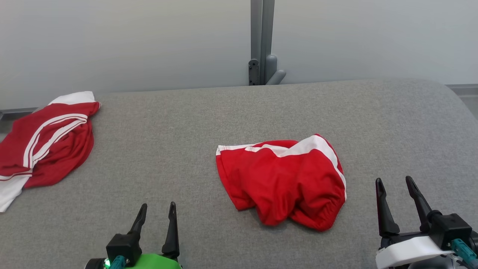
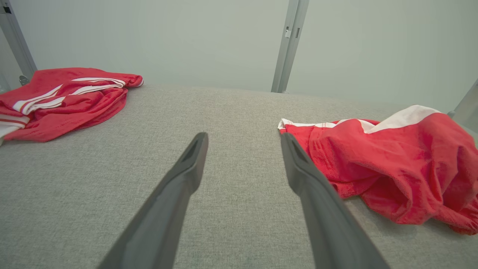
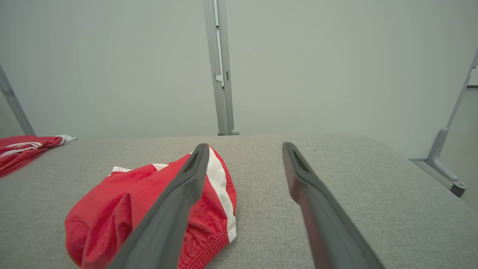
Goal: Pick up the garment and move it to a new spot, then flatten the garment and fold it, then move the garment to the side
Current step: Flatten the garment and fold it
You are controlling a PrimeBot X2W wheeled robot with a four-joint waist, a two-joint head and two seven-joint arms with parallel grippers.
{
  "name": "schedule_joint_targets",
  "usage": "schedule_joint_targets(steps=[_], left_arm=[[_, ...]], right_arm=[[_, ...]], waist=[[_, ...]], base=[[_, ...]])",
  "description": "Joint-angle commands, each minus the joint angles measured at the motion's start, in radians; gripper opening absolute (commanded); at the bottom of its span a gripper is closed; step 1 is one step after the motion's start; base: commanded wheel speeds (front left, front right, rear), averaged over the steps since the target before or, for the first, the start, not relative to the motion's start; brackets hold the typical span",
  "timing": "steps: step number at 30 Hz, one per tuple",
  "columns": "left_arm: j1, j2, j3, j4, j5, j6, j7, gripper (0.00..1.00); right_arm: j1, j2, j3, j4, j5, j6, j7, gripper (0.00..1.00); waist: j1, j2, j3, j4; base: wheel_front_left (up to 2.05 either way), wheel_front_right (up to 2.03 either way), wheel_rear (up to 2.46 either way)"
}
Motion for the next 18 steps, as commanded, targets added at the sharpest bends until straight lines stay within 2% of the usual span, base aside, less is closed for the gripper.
schedule_joint_targets(steps=[1, 5, 8, 13, 18], left_arm=[[-0.023, 0.000, 0.005, 0.015, -0.011, -0.009, -0.003, 1.00], [-0.078, 0.000, -0.013, 0.051, 0.000, -0.025, 0.000, 1.00], [-0.150, 0.000, -0.045, 0.092, 0.007, -0.055, 0.033, 1.00], [-0.298, -0.003, -0.120, 0.174, -0.022, -0.111, 0.121, 1.00], [-0.440, -0.004, -0.216, 0.276, -0.099, -0.144, 0.239, 1.00]], right_arm=[[-0.001, -0.003, -0.007, 0.000, 0.000, 0.000, -0.003, 1.00], [-0.002, -0.003, -0.006, 0.001, -0.005, 0.000, -0.003, 1.00], [-0.010, -0.003, 0.000, 0.000, -0.009, 0.000, -0.003, 1.00], [-0.022, -0.003, 0.017, 0.002, -0.010, 0.000, -0.003, 1.00], [-0.049, -0.003, 0.034, 0.003, -0.013, 0.000, -0.003, 1.00]], waist=[[0.0000, -0.0001, 0.005, 0.004], [0.0000, -0.0001, 0.013, 0.006], [0.0000, -0.0001, 0.024, 0.001], [0.0000, -0.0001, 0.052, -0.025], [0.0000, -0.0001, 0.108, -0.077]], base=[[0.00, 0.00, 0.00], [0.00, 0.00, 0.00], [0.00, 0.00, 0.00], [0.00, 0.00, 0.00], [0.00, 0.00, 0.00]])
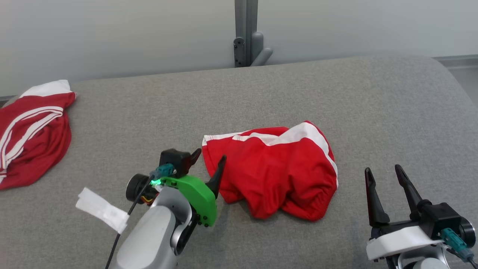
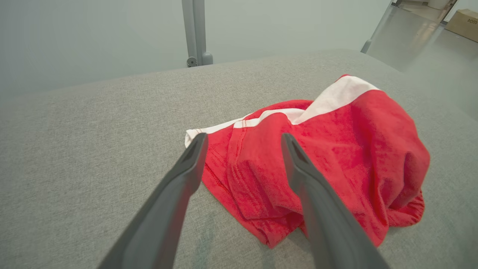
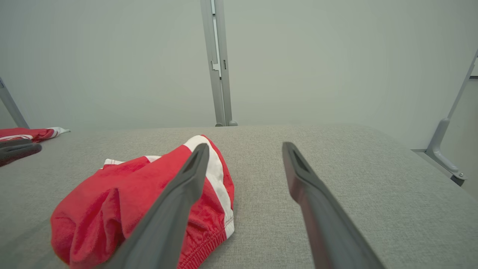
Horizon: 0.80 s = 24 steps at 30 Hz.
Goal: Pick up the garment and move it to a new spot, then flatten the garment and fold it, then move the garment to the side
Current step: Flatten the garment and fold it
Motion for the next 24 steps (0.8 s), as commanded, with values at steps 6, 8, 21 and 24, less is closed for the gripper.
schedule_joint_targets(steps=[6, 8, 21, 24], left_arm=[[-0.174, 0.002, -0.069, 0.132, -0.077, -0.006, 0.058, 1.00], [-0.214, 0.002, -0.086, 0.174, -0.099, -0.004, 0.078, 1.00], [-0.342, 0.002, -0.193, 0.360, -0.157, 0.014, 0.118, 0.00], [-0.352, 0.002, -0.204, 0.374, -0.165, 0.024, 0.094, 0.00]], right_arm=[[-0.062, -0.003, 0.011, -0.003, -0.006, 0.000, -0.003, 1.00], [-0.074, -0.002, 0.013, -0.002, -0.002, 0.000, -0.003, 1.00], [-0.092, -0.002, 0.014, 0.001, 0.021, 0.000, -0.003, 1.00], [-0.086, -0.002, 0.008, 0.004, 0.024, 0.000, -0.003, 1.00]], waist=[[0.0000, 0.0000, 0.119, -0.111], [0.0000, 0.0000, 0.143, -0.134], [0.0000, 0.0000, 0.187, -0.199], [0.0000, 0.0000, 0.180, -0.190]], base=[[0.00, 0.00, 0.00], [0.00, 0.00, 0.00], [0.00, 0.00, 0.00], [0.00, 0.00, 0.00]])
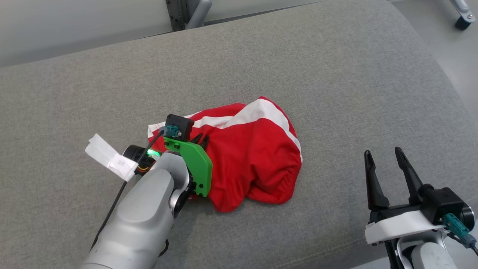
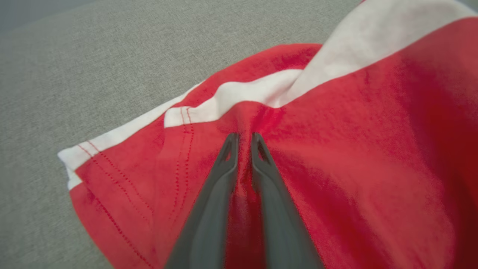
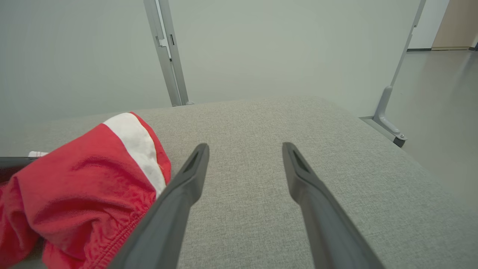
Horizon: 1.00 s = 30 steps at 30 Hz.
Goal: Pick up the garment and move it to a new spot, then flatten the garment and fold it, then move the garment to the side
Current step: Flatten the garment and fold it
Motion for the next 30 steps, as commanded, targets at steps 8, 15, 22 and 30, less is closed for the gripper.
schedule_joint_targets(steps=[8, 15, 22, 30], left_arm=[[-0.053, 0.004, -0.010, 0.012, -0.015, 0.039, -0.110, 0.00], [-0.136, 0.018, 0.023, 0.008, 0.008, 0.092, -0.287, 0.00], [-0.108, 0.085, 0.084, -0.112, 0.041, 0.137, -0.345, 0.00], [0.214, 0.126, 0.201, -0.397, 0.071, 0.191, -0.344, 0.00]], right_arm=[[0.004, -0.002, 0.007, 0.005, 0.006, 0.000, -0.003, 1.00], [0.018, -0.002, -0.002, 0.008, -0.003, 0.000, -0.003, 1.00], [0.046, -0.002, -0.016, 0.005, -0.014, 0.000, -0.003, 1.00], [0.072, -0.002, -0.012, 0.001, -0.013, 0.000, -0.003, 1.00]], waist=[[0.0000, 0.0000, -0.028, 0.033], [0.0000, 0.0000, -0.061, 0.059], [0.0000, 0.0000, -0.106, 0.104], [0.0000, 0.0000, -0.125, 0.161]], base=[[0.00, 0.00, 0.00], [0.00, 0.00, 0.00], [0.00, 0.00, 0.00], [0.00, 0.00, 0.00]])
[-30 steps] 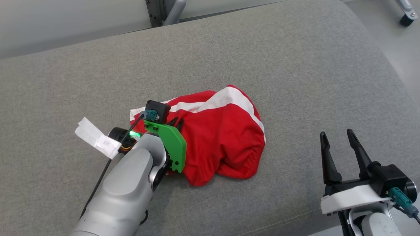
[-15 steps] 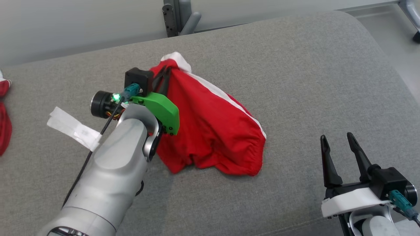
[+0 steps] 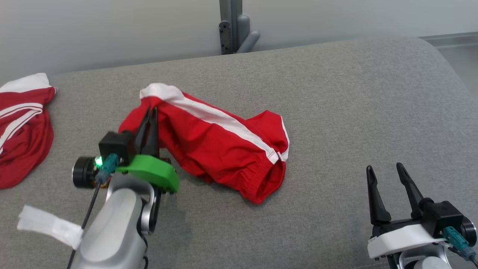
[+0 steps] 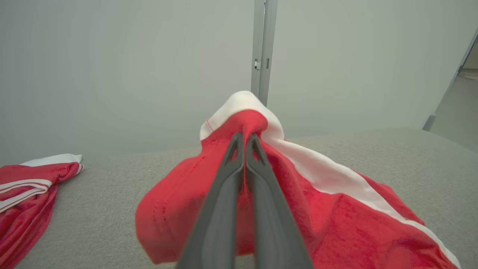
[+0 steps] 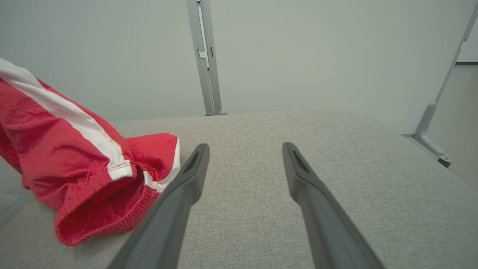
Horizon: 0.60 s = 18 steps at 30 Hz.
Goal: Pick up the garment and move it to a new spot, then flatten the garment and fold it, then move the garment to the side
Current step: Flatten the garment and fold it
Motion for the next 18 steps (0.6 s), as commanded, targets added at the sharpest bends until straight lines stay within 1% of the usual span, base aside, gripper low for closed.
schedule_joint_targets(steps=[1, 4, 8, 13, 18], left_arm=[[0.046, -0.003, 0.012, -0.022, 0.008, 0.007, -0.001, 0.00], [0.162, -0.020, 0.038, -0.080, 0.025, 0.013, -0.001, 0.00], [0.276, -0.046, 0.057, -0.093, 0.047, 0.008, -0.001, 0.00], [0.359, -0.068, 0.092, -0.080, 0.080, 0.005, -0.001, 0.00], [0.404, -0.084, 0.115, -0.075, 0.112, -0.010, -0.001, 0.00]], right_arm=[[0.011, -0.003, 0.000, -0.001, -0.005, 0.000, -0.003, 1.00], [0.009, -0.003, 0.003, 0.001, -0.009, 0.000, -0.003, 1.00], [0.008, -0.003, 0.013, 0.013, -0.014, 0.000, -0.003, 1.00], [0.008, -0.003, 0.032, 0.026, -0.015, 0.000, -0.003, 1.00], [0.013, -0.003, 0.047, 0.034, -0.012, 0.000, -0.003, 1.00]], waist=[[0.0000, -0.0001, -0.008, 0.021], [0.0000, -0.0001, -0.007, 0.036], [0.0000, -0.0001, -0.011, 0.049], [0.0000, -0.0001, -0.017, 0.056], [0.0000, -0.0001, -0.020, 0.059]], base=[[0.00, 0.00, 0.00], [0.00, 0.00, 0.00], [0.00, 0.00, 0.00], [0.00, 0.00, 0.00], [0.00, 0.00, 0.00]])
